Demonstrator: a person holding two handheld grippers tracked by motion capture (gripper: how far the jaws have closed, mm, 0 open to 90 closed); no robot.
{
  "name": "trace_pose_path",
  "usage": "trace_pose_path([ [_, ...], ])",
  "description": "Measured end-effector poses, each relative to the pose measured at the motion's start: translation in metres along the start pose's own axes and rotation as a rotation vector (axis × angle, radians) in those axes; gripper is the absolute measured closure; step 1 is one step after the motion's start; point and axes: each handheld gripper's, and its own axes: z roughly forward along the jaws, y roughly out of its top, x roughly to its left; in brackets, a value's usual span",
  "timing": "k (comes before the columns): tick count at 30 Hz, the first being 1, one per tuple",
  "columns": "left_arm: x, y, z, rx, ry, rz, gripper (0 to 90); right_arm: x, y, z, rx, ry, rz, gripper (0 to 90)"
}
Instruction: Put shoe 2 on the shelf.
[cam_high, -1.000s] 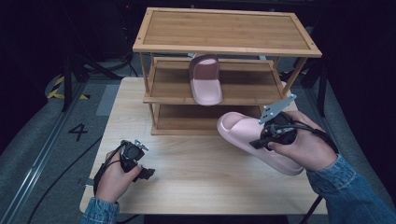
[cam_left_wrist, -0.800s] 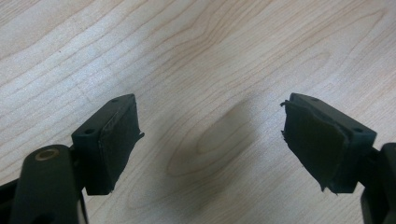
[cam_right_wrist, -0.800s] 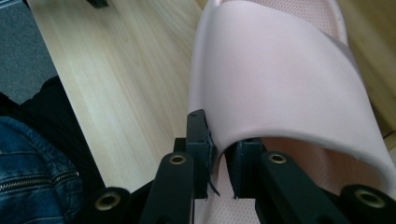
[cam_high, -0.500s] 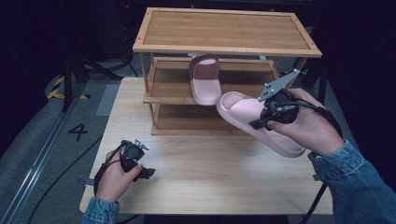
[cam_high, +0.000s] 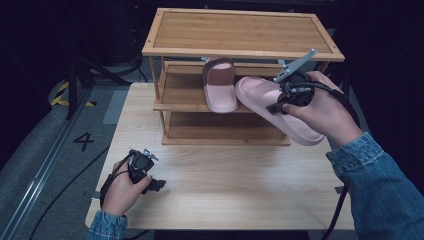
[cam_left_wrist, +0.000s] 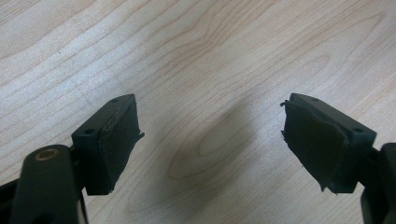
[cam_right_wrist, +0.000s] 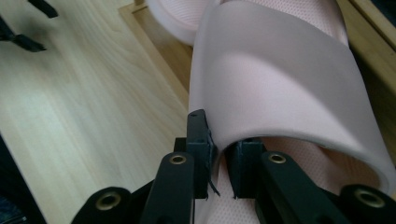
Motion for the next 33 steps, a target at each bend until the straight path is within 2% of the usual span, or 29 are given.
trace_pose_path([
  [6,-0.001,0.001,0.002,0.011,0.011,0.005,18.8,-0.012,0.003,0.008,0.0,-0.048,0.013,81.1],
  [8,-0.002,0.001,0.003,0.012,0.005,0.006,18.9,-0.016,0.003,0.014,-0.001,-0.084,-0.002,80.7],
  [9,-0.002,0.001,0.003,0.012,0.005,0.006,18.8,-0.016,0.003,0.014,-0.001,-0.084,-0.002,80.7],
  [10,-0.002,0.001,0.004,0.014,0.007,0.009,18.9,-0.016,0.002,0.019,0.004,-0.112,-0.016,80.8],
  [14,-0.003,0.002,0.006,0.028,0.017,0.015,18.9,-0.019,0.001,0.031,-0.01,-0.113,-0.009,80.9],
  [19,-0.004,0.002,0.007,0.035,0.017,0.02,18.8,-0.025,0.0,0.041,-0.022,-0.156,-0.031,80.4],
  [25,-0.004,0.003,0.008,0.037,0.021,0.025,18.8,-0.031,-0.002,0.049,-0.026,-0.18,-0.034,79.7],
  [29,-0.005,0.006,0.009,0.039,0.017,0.03,18.8,-0.035,-0.004,0.051,-0.054,-0.21,-0.058,74.2],
  [31,-0.006,0.007,0.01,0.04,0.014,0.031,18.8,-0.037,-0.004,0.052,-0.078,-0.239,-0.073,64.1],
  [33,-0.006,0.009,0.01,0.038,0.014,0.04,18.8,-0.037,-0.006,0.052,-0.087,-0.244,-0.063,59.0],
])
